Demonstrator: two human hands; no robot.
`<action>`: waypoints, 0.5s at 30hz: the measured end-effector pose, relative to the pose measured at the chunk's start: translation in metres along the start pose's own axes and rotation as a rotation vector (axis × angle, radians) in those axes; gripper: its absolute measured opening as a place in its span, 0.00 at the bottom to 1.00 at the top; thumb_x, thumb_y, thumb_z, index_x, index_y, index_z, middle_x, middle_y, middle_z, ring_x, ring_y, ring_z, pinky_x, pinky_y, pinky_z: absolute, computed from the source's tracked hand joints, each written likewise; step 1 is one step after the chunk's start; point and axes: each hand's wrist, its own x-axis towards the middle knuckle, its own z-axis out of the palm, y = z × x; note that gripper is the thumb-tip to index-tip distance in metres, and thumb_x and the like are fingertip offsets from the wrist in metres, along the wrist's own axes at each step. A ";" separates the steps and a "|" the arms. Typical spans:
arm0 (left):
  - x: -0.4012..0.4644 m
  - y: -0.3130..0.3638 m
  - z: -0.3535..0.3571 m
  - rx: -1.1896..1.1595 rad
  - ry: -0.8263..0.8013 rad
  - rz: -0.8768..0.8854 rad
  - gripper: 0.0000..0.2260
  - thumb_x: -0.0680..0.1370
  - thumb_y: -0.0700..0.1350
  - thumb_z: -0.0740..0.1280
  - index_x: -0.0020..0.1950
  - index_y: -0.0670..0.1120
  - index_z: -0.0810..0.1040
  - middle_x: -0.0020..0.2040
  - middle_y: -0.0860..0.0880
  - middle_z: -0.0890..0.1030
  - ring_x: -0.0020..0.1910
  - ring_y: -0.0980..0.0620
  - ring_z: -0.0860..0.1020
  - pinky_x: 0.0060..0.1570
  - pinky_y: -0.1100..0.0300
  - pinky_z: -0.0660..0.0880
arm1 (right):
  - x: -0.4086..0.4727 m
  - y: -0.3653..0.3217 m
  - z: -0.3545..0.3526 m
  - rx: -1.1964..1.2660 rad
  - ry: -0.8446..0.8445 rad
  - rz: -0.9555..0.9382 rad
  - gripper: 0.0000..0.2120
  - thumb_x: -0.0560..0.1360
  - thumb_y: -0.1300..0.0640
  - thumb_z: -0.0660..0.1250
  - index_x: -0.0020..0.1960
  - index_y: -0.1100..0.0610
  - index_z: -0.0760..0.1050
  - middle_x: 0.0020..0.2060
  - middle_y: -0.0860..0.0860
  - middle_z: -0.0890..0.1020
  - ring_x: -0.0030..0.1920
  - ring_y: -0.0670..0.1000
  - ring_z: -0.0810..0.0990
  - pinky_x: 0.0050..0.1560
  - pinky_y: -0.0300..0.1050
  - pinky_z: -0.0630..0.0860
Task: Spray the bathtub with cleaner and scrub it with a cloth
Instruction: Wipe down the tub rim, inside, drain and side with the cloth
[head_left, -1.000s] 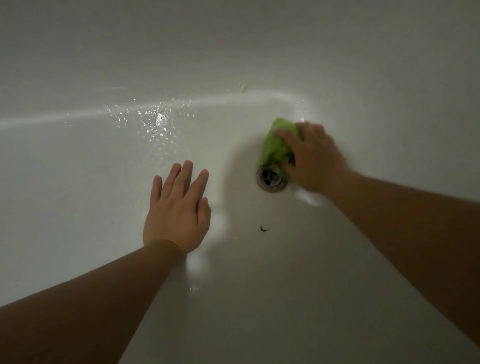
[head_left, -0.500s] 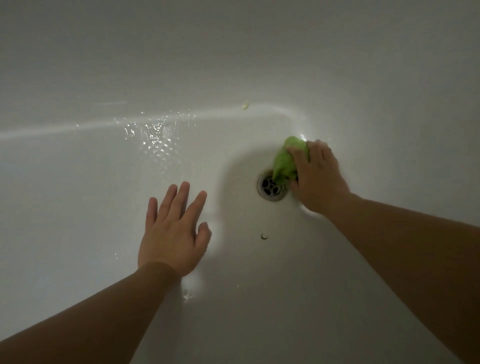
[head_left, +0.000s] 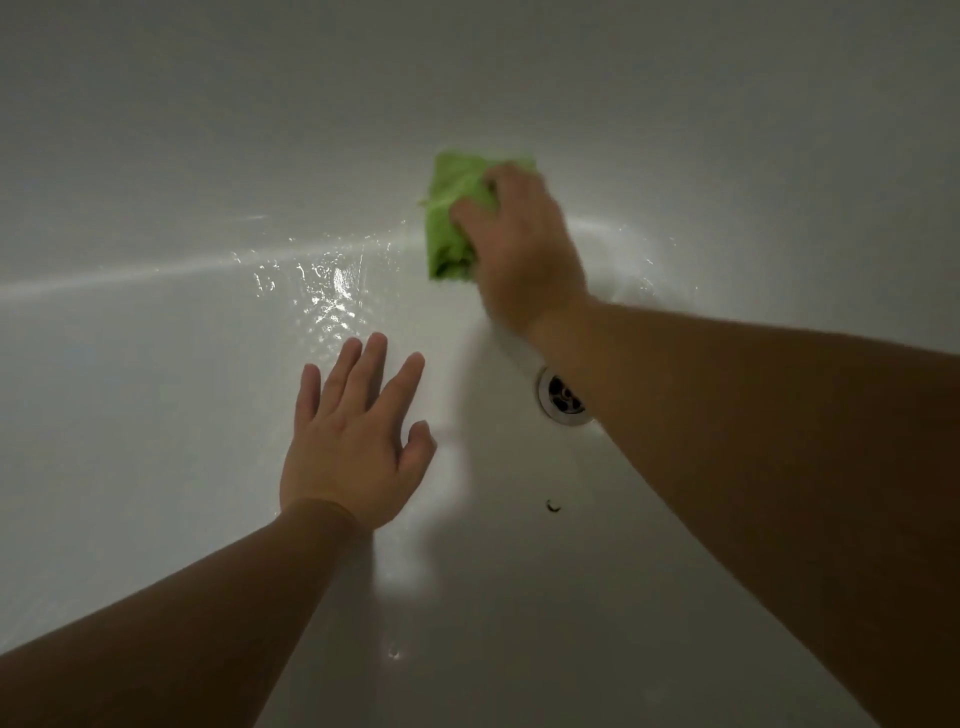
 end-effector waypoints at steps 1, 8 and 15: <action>0.001 -0.001 0.000 -0.005 0.002 0.002 0.29 0.82 0.61 0.51 0.83 0.58 0.56 0.85 0.48 0.51 0.84 0.48 0.44 0.81 0.40 0.45 | 0.006 0.013 -0.004 -0.038 0.020 0.093 0.09 0.76 0.59 0.70 0.55 0.57 0.80 0.58 0.64 0.79 0.54 0.67 0.78 0.51 0.61 0.79; 0.001 -0.001 0.001 0.016 -0.007 -0.004 0.29 0.82 0.62 0.48 0.84 0.58 0.53 0.85 0.48 0.48 0.83 0.47 0.42 0.81 0.41 0.43 | -0.058 0.065 -0.063 -0.151 -0.382 0.264 0.20 0.72 0.46 0.73 0.61 0.51 0.78 0.57 0.58 0.73 0.54 0.62 0.73 0.50 0.54 0.71; -0.007 0.006 0.001 -0.032 0.009 -0.036 0.29 0.81 0.58 0.53 0.83 0.56 0.57 0.84 0.47 0.53 0.84 0.47 0.45 0.81 0.42 0.45 | -0.074 0.030 -0.054 -0.080 -0.364 0.326 0.21 0.72 0.47 0.72 0.62 0.53 0.76 0.57 0.59 0.71 0.55 0.62 0.71 0.52 0.59 0.75</action>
